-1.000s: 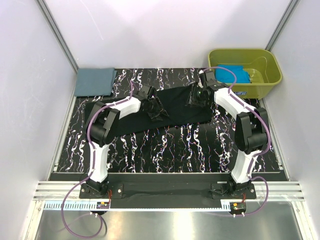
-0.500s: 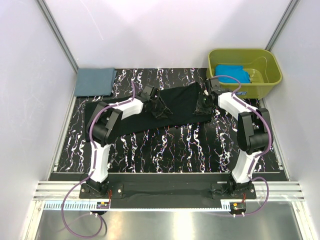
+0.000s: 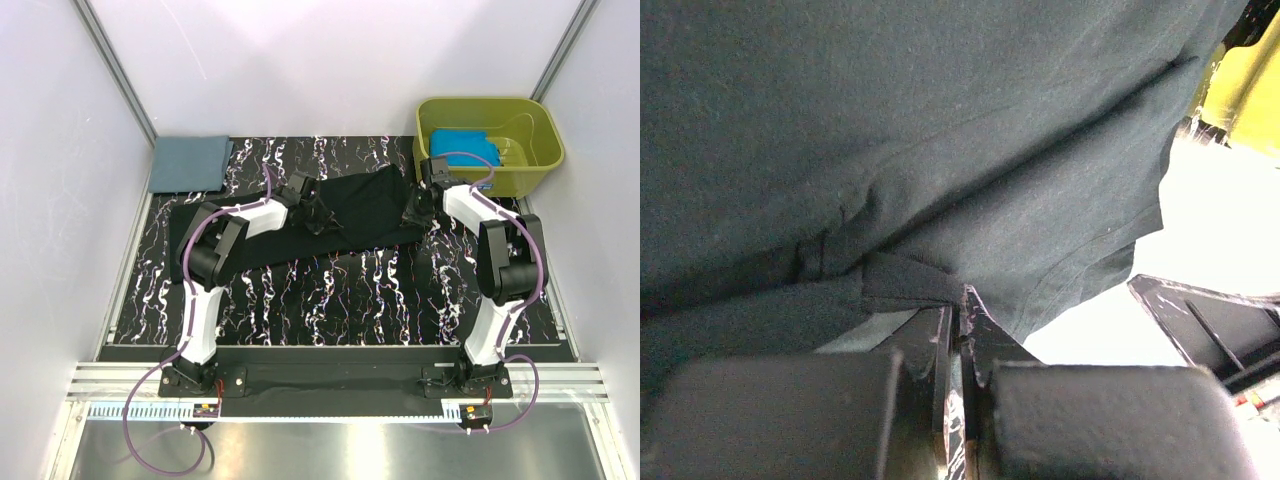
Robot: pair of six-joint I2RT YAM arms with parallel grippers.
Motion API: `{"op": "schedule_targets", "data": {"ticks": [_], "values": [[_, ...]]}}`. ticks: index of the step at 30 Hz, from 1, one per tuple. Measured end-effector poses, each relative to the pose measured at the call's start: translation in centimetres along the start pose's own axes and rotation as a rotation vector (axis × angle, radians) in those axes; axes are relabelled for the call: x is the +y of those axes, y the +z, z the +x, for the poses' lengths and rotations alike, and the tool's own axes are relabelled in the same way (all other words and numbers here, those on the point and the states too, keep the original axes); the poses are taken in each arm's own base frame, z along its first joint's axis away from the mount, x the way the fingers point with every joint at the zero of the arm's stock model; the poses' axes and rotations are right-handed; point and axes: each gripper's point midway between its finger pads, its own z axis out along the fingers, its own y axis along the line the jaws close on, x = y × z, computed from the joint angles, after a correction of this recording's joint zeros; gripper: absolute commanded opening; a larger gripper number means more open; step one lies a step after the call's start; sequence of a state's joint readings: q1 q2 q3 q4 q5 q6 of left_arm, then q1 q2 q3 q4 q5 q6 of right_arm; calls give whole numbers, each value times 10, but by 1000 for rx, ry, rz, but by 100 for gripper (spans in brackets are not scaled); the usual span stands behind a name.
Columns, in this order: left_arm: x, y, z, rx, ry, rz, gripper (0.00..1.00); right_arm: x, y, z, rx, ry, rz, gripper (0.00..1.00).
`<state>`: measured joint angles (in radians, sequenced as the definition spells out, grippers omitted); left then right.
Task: Fold and stack the t-shirts
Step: Fold the tshirt
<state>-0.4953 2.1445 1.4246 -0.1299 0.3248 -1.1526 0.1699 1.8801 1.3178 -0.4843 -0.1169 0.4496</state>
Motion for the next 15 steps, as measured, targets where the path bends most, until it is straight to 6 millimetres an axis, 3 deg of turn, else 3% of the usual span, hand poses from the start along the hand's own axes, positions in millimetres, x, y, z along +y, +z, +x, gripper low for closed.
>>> {"op": "schedule_targets", "data": {"ticks": [8,15], "values": [[6,2,-7,-30,-1,23,0,-16,29,15,55,10,54,0],[4,-1,-18,-65,-2,51,0,-19,31,14,53,28,60,0]]}}
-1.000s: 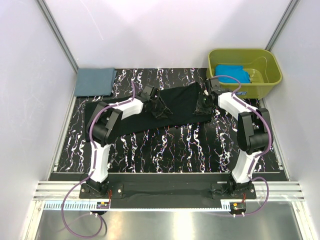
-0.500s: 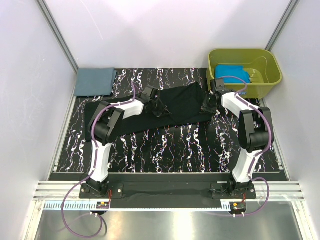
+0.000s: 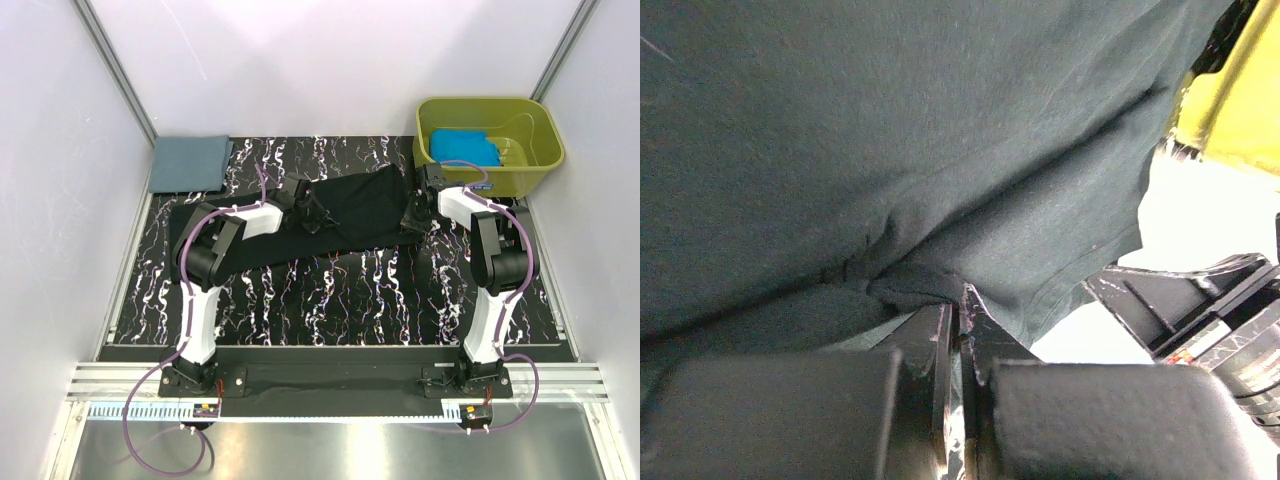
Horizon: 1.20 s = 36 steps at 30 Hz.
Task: Fold and stack the t-shirts
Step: Fold the tshirt
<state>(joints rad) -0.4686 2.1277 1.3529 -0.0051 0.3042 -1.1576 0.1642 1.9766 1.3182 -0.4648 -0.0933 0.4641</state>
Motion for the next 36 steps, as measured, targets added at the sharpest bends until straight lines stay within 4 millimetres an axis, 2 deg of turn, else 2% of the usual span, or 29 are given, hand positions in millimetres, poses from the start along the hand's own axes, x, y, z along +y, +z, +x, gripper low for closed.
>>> {"op": "schedule_targets", "data": {"ticks": [7,18,22,24,27,30,34,36], "values": [[1,-3,-10,-25,-7,3,4,-1,0,0,-2,1,3,0],[15,-8,-9,-1,31,-59,29,-1,0,0,-1,1,2,0],[15,-24,-4,16,77,-88,31,-1,0,-1,-2,-1,2,0],[8,-38,-3,14,110,-91,31,-1,0,-1,-1,-3,3,0],[-13,-61,-4,-6,158,-55,30,-1,-1,-1,0,-3,4,0],[-37,-71,-4,-23,202,-7,29,-1,-3,-2,3,-3,8,0],[-64,-60,4,3,246,50,29,-2,-4,-2,6,-1,10,0],[-65,-47,9,33,250,62,27,-2,-4,-2,8,-1,11,0]]}}
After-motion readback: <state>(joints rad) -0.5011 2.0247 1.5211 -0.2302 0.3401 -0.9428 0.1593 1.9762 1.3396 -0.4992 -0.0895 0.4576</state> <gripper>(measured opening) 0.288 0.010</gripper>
